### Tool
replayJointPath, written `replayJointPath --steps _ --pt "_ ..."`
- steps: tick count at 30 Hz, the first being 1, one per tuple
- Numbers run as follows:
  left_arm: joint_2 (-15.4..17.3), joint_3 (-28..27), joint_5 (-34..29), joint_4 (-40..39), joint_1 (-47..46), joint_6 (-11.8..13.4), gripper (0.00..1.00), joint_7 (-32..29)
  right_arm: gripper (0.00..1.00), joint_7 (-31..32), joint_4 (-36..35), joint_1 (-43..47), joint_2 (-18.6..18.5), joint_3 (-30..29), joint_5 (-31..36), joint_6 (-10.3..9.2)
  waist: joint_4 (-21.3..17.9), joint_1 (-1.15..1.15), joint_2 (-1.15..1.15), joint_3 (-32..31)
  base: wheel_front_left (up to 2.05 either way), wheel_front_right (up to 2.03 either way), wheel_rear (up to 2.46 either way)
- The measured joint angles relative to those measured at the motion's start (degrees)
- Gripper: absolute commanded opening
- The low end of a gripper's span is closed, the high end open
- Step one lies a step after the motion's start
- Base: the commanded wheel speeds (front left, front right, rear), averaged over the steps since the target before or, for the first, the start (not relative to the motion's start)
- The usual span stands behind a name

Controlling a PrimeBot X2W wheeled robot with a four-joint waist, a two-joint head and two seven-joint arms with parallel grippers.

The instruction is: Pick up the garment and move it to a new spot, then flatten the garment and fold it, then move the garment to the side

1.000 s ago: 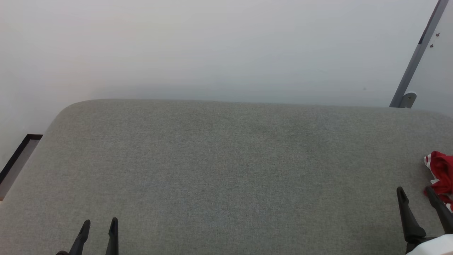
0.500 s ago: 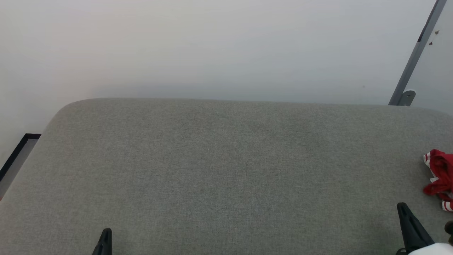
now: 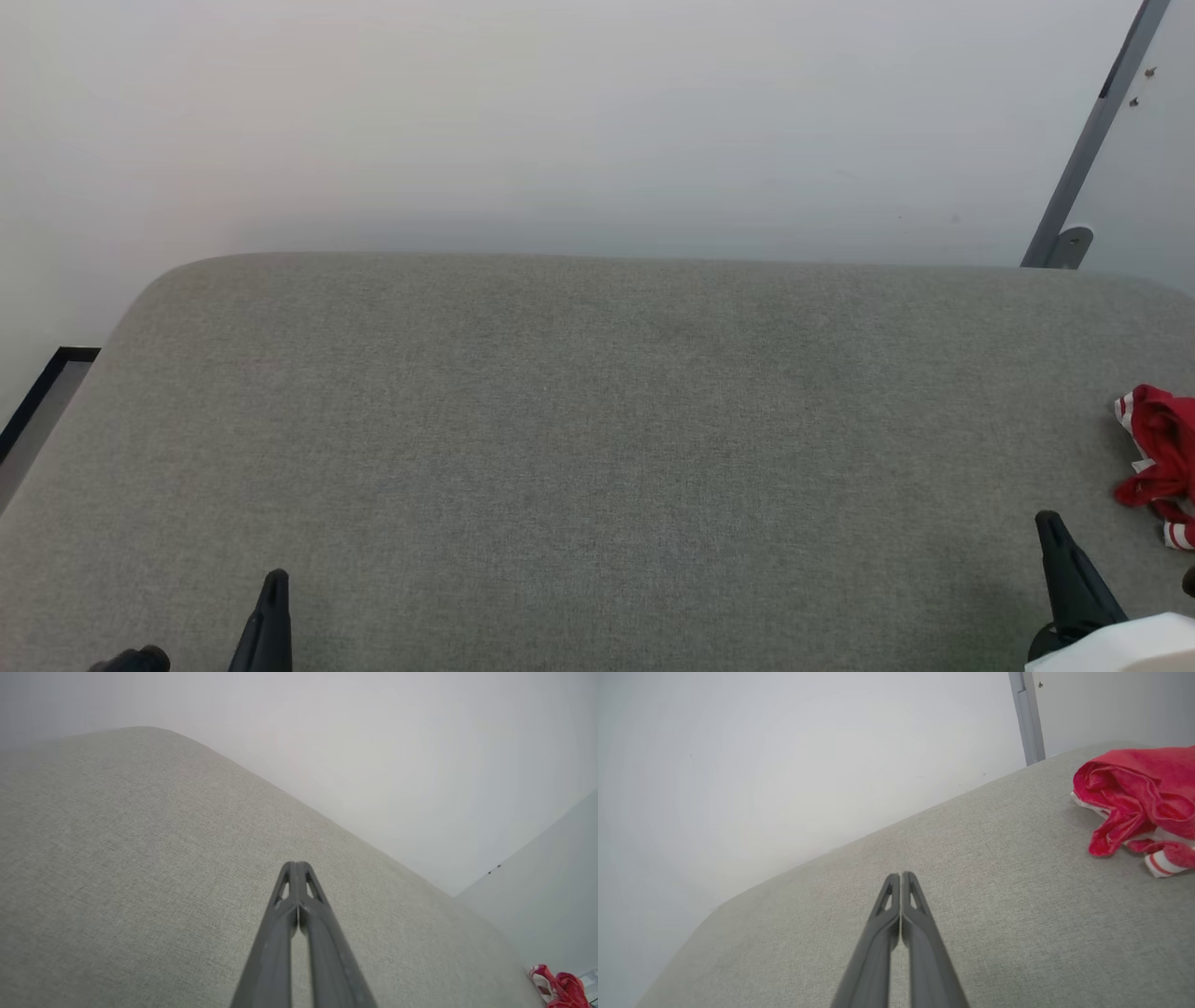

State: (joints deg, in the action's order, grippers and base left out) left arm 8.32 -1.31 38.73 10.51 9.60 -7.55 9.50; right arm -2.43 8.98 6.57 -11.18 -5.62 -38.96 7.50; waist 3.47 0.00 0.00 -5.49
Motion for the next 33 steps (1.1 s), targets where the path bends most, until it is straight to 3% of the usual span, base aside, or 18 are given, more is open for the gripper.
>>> replayJointPath --steps 33 --pt "-2.5 -2.2 22.9 1.6 -6.4 0.0 0.0 -7.0 0.0 3.9 2.2 -5.2 3.5 -0.3 -23.0 -0.02 -1.1 0.0 0.0 1.8 0.0 0.0 0.0"
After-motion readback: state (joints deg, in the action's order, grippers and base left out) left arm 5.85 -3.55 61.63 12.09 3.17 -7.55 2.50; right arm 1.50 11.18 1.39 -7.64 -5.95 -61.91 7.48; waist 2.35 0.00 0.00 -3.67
